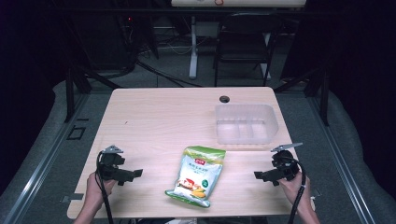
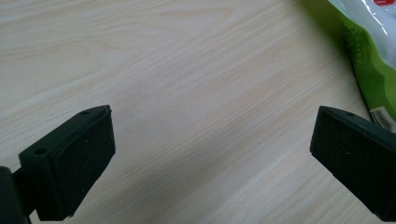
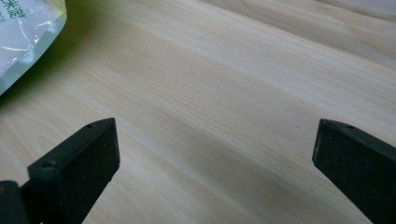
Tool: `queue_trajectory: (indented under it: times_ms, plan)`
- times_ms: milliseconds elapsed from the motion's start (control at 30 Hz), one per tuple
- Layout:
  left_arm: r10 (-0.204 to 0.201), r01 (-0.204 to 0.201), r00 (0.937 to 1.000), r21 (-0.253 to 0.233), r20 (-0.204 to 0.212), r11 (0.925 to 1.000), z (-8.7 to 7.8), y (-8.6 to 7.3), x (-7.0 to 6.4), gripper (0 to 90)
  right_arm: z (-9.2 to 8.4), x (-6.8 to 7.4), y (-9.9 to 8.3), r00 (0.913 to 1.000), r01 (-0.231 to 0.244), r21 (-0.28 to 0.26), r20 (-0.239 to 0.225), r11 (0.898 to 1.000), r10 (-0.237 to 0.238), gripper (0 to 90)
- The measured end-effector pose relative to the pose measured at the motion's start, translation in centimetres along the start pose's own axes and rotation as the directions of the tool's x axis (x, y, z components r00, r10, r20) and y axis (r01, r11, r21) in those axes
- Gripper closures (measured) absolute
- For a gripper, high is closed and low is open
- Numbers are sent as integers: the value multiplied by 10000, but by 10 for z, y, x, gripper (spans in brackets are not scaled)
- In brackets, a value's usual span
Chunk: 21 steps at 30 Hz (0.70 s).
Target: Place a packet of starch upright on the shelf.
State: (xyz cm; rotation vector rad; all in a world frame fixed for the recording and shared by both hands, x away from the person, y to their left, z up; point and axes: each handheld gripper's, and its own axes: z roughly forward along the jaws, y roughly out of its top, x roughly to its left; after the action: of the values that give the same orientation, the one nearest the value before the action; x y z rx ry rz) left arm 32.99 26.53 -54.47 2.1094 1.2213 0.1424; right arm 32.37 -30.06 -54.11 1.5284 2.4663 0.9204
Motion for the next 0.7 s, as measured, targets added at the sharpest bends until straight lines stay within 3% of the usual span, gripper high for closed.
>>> queue_trajectory:
  times_ms: [300,700]
  plan:
    - [-34,34,10000,-47,-10,10000,0,-1,0,2,0,5,2,9998,176,48,15,9998,-176,4]
    - [-2,2,10000,50,45,10000,-1,-1,0,2,-2,14,7,9988,354,47,-327,9994,-353,8]
